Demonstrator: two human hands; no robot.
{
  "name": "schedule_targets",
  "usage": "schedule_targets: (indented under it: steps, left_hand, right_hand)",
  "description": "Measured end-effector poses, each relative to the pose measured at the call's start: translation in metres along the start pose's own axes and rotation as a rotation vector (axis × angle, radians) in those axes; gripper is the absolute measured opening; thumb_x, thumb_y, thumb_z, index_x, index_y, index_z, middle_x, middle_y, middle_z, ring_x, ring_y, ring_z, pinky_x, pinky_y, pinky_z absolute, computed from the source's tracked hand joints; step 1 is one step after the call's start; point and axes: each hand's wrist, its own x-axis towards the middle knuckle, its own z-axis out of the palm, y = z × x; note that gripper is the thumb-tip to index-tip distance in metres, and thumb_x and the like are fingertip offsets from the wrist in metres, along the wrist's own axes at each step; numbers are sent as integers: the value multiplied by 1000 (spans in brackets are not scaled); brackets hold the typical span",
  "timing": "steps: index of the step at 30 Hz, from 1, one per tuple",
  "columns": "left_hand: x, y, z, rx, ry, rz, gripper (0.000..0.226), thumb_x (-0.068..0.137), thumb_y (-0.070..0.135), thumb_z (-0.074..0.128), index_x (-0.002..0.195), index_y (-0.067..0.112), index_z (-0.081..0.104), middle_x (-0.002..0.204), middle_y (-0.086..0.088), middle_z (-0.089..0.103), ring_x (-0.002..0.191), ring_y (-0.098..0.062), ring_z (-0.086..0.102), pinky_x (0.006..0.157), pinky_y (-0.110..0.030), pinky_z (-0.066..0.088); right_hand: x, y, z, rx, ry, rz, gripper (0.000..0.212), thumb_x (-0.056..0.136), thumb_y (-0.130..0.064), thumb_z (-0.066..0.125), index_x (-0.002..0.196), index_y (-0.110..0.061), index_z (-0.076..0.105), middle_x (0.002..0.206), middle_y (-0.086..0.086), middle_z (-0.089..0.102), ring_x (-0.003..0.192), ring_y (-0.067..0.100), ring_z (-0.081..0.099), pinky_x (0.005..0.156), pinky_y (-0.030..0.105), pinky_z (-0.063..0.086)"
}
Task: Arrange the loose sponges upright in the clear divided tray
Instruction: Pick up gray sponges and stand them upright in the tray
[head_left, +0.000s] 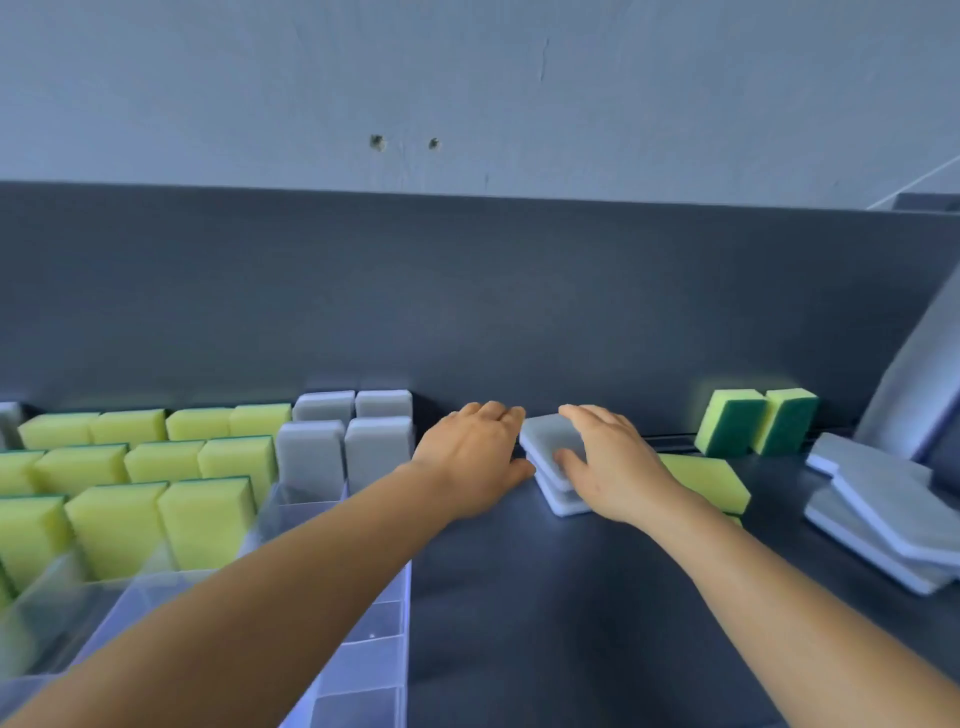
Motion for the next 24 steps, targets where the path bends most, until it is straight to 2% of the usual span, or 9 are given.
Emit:
schedule_targets:
  steps: [5, 8, 12, 14, 15, 18, 20, 22, 24]
  left_hand:
    - [20, 22, 18, -64, -75, -57, 56, 96, 46, 41, 144, 17, 33, 139, -3, 45, 129, -23, 40, 99, -38, 42]
    - [30, 28, 27, -102, -127, -128, 51, 96, 46, 38, 137, 16, 39, 128, -5, 51, 120, -24, 46, 87, -38, 46]
    - [35, 30, 36, -158, -197, -193, 54, 96, 52, 34, 138, 18, 38, 117, -8, 57, 109, -27, 55, 84, -37, 45]
    - [35, 28, 39, -227, -209, -227, 55, 96, 54, 32, 138, 19, 35, 108, -8, 63, 101, -27, 59, 86, -39, 49]
    - [35, 28, 40, -271, -208, -249, 55, 96, 54, 33, 136, 18, 35, 104, -7, 66, 96, -28, 61, 86, -40, 50]
    - [35, 25, 40, -425, -181, -319, 48, 94, 50, 44, 122, 11, 40, 98, -7, 65, 88, -27, 61, 82, -38, 50]
    - [33, 22, 39, -522, -162, -361, 46, 90, 44, 55, 117, 10, 40, 95, -5, 59, 81, -21, 57, 75, -33, 48]
    - [29, 18, 38, -607, -151, -396, 52, 86, 39, 63, 122, 12, 36, 93, -2, 54, 76, -14, 54, 68, -27, 45]
    - [25, 14, 37, -648, -156, -402, 75, 82, 35, 69, 139, 17, 22, 98, -2, 53, 84, -16, 55, 71, -26, 43]
  right_hand:
    - [4, 25, 4, 48, -29, 110, 52, 99, -34, 38, 146, -15, 28, 151, 3, 34, 138, 25, 29, 107, 35, 30]
    - [8, 32, 4, 83, -55, 169, 46, 99, -35, 35, 137, -9, 38, 142, 10, 45, 131, 29, 38, 101, 38, 35]
    - [12, 42, 9, 61, -96, 195, 31, 98, -32, 34, 107, -10, 53, 106, 10, 60, 108, 33, 54, 81, 37, 41]
    - [13, 42, 10, 37, -101, 169, 25, 97, -29, 36, 86, -12, 50, 86, 4, 57, 92, 31, 55, 70, 35, 39]
    - [14, 41, 10, 34, -107, 153, 24, 96, -27, 37, 84, -13, 50, 83, 3, 56, 88, 29, 54, 69, 34, 38]
    - [13, 35, 7, 101, -133, 111, 19, 94, -28, 42, 101, -16, 54, 95, 1, 61, 88, 24, 56, 69, 31, 40]
    - [11, 29, 5, 147, -169, 88, 14, 92, -29, 44, 100, -19, 50, 91, -3, 59, 81, 20, 55, 65, 32, 41]
    - [9, 23, 3, 173, -198, 78, 12, 92, -31, 45, 98, -21, 46, 84, -7, 53, 73, 15, 50, 59, 28, 38]
    - [7, 19, 2, 226, -196, 90, 15, 92, -33, 43, 98, -20, 47, 83, -8, 52, 69, 12, 47, 56, 26, 35]
